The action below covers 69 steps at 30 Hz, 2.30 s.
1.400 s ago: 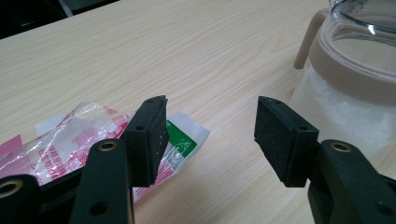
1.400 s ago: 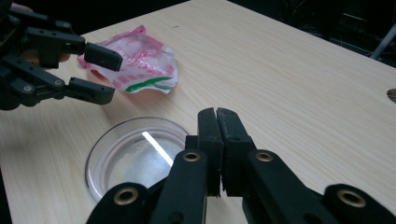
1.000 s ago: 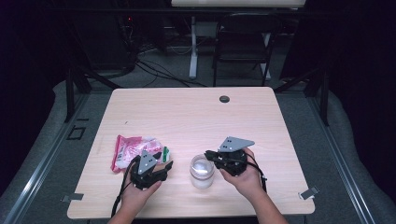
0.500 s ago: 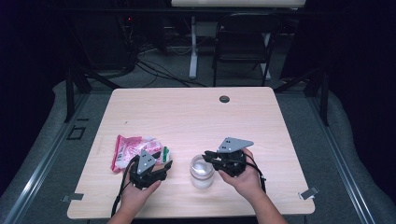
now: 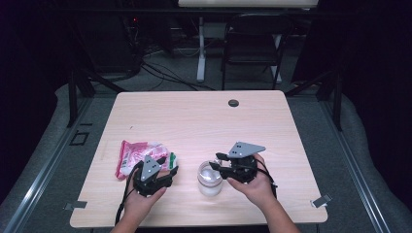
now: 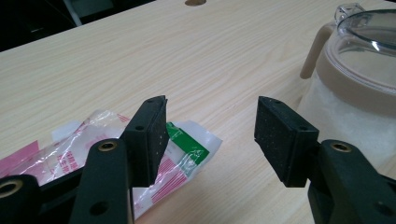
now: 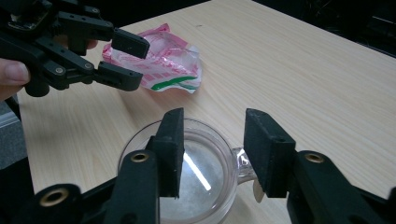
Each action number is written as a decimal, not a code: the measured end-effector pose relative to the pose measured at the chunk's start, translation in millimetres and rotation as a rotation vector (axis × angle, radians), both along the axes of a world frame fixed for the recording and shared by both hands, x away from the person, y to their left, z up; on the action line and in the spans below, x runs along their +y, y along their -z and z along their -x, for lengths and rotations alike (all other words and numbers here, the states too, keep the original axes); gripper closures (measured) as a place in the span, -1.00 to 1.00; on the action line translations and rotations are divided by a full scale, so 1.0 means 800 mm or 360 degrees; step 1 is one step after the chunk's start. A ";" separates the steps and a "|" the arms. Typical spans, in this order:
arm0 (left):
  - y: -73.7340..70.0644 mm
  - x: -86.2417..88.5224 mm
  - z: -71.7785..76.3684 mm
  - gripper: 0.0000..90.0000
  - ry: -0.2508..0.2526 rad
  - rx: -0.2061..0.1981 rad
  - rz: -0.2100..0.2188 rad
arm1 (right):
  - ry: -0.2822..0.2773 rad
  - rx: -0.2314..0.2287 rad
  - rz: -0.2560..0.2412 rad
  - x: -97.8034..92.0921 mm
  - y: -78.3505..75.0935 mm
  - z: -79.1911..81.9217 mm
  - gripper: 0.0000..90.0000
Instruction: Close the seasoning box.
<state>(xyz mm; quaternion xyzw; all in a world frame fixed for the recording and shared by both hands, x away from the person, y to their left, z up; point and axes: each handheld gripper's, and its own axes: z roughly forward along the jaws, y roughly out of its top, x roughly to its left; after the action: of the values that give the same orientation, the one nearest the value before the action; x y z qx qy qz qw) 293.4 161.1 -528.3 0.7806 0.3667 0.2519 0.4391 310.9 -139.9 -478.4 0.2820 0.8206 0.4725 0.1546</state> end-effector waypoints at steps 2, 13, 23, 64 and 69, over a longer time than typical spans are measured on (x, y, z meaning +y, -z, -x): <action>-0.001 0.002 -0.001 -0.02 -0.0009 -0.0005 0.0009 | 0.0002 -0.0003 0.0000 -0.001 0.000 0.000 0.24; -0.009 0.021 -0.004 -0.03 -0.0081 -0.0014 0.0075 | 0.0107 -0.0028 -0.0005 -0.018 -0.004 -0.008 0.03; -0.015 0.045 -0.009 -0.03 -0.0173 -0.0018 0.0120 | 0.0353 0.0009 -0.0045 -0.061 -0.001 -0.024 0.01; 0.014 0.115 -0.046 -0.03 -0.0487 0.0215 0.0186 | 0.0704 0.0310 -0.0025 -0.106 0.080 -0.062 0.06; 0.016 0.118 -0.048 -0.03 -0.0494 0.0260 0.0190 | 0.0700 0.0362 0.0027 -0.108 0.091 -0.066 0.06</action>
<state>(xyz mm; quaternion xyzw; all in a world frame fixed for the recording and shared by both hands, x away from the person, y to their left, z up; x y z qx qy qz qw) 332.1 255.2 -541.3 0.7051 0.5314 0.2302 0.4092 363.9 -226.1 -551.0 0.5040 0.7554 0.3859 0.1626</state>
